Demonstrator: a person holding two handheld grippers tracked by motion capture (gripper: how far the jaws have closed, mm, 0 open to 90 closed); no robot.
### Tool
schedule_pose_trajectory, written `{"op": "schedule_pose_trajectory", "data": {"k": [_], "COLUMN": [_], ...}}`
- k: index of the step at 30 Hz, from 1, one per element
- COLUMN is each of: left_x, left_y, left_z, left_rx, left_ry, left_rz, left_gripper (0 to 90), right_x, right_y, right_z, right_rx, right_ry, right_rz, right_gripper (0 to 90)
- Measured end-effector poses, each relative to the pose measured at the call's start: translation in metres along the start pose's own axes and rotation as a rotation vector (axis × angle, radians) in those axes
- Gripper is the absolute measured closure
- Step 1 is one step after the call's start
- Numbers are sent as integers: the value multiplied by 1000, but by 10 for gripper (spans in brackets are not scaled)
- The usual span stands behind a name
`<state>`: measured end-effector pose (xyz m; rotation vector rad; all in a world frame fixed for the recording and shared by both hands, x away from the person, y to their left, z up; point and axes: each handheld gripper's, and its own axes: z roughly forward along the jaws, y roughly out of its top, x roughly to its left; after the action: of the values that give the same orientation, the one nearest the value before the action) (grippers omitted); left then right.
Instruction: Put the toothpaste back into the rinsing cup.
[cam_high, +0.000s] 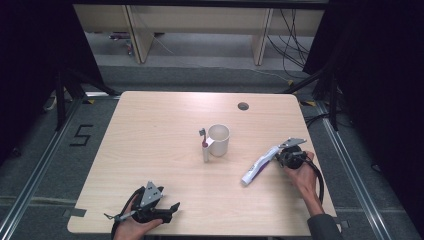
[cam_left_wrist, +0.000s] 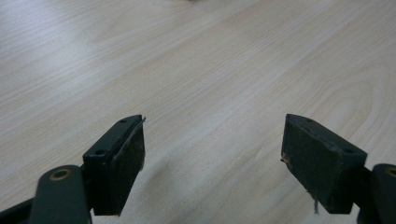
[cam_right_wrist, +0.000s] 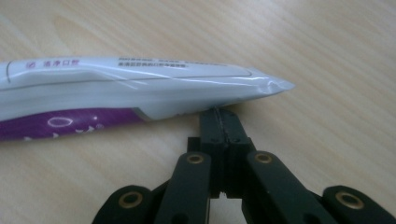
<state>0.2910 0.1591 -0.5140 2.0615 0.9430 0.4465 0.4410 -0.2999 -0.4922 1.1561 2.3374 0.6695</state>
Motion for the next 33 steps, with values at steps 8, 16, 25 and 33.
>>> {"op": "schedule_pose_trajectory", "data": {"k": [8,16,25,33], "left_x": [0,0,-1,-2], "left_y": [0,1,1,1], "left_z": [0,-1,0,0], "left_rx": [-9,8,-8,-6], "left_ry": [-2,7,-5,-6], "left_rz": [-5,14,7,11], "left_gripper": [212,212,212,212], "right_x": [1,3,4,13], "right_y": [20,32,41,46], "right_z": [9,16,9,-7], "right_rx": [11,23,30,-5], "right_ry": [-3,-5,-7,17], "right_rz": [2,-7,35,259], "right_gripper": [900,900,771,424]}}
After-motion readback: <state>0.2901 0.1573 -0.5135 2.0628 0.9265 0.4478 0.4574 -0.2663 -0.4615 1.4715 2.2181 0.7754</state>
